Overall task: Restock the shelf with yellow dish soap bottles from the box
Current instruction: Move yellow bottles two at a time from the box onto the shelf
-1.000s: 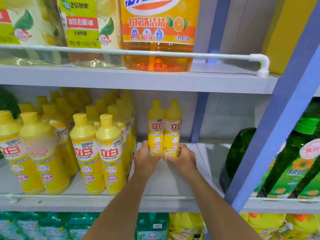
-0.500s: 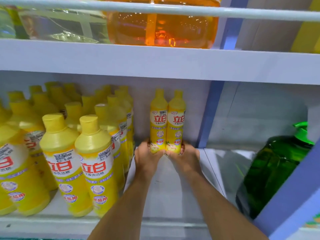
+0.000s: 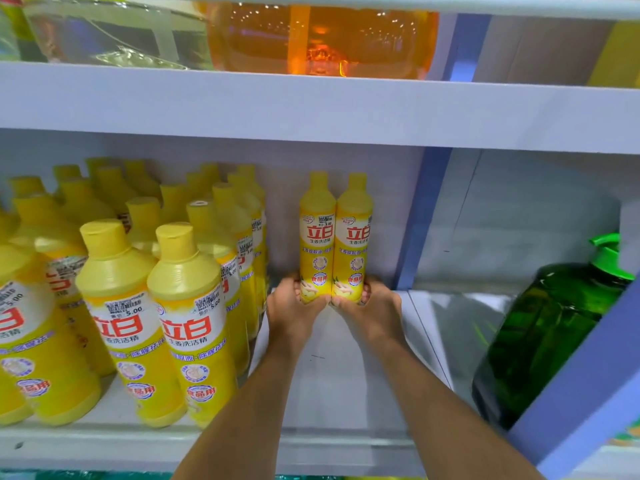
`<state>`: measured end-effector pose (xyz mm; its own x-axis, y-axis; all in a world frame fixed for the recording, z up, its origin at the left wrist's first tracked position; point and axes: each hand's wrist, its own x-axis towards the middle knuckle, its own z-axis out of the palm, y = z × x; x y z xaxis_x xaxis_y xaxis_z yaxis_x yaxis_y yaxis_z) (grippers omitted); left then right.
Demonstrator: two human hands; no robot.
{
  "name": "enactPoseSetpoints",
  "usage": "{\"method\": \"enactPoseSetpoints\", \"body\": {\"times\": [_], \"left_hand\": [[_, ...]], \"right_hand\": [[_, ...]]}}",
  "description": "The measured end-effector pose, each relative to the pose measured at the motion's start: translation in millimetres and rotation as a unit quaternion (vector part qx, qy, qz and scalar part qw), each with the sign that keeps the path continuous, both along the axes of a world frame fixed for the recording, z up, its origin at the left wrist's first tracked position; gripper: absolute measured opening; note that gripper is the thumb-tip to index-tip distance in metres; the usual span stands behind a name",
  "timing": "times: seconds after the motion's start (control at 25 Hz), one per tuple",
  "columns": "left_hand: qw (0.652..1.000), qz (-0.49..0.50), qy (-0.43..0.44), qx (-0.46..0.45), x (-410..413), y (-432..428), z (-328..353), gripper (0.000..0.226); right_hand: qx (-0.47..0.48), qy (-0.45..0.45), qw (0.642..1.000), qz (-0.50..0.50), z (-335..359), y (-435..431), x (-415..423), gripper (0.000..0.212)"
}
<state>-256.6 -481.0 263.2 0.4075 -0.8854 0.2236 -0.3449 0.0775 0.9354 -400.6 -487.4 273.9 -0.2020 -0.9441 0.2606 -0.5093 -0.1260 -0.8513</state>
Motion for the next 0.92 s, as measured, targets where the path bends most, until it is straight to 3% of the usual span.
{"method": "enactPoseSetpoints", "body": {"times": [0.64,0.72,0.8,0.92], "left_hand": [[1.0,-0.019,0.015,0.002,-2,8,9,0.048],[0.998,-0.02,-0.036,0.047,0,15,13,0.057],[0.984,-0.036,-0.138,0.105,4,26,14,0.065],[0.922,-0.097,-0.327,0.183,10,56,24,0.068]], "right_hand": [[0.028,0.014,0.999,0.028,2,-4,-3,0.07],[0.049,0.035,0.997,0.044,2,4,-7,0.075],[0.061,0.104,0.99,0.074,3,17,-15,0.066],[0.083,0.237,0.961,0.121,17,47,-26,0.062]]}}
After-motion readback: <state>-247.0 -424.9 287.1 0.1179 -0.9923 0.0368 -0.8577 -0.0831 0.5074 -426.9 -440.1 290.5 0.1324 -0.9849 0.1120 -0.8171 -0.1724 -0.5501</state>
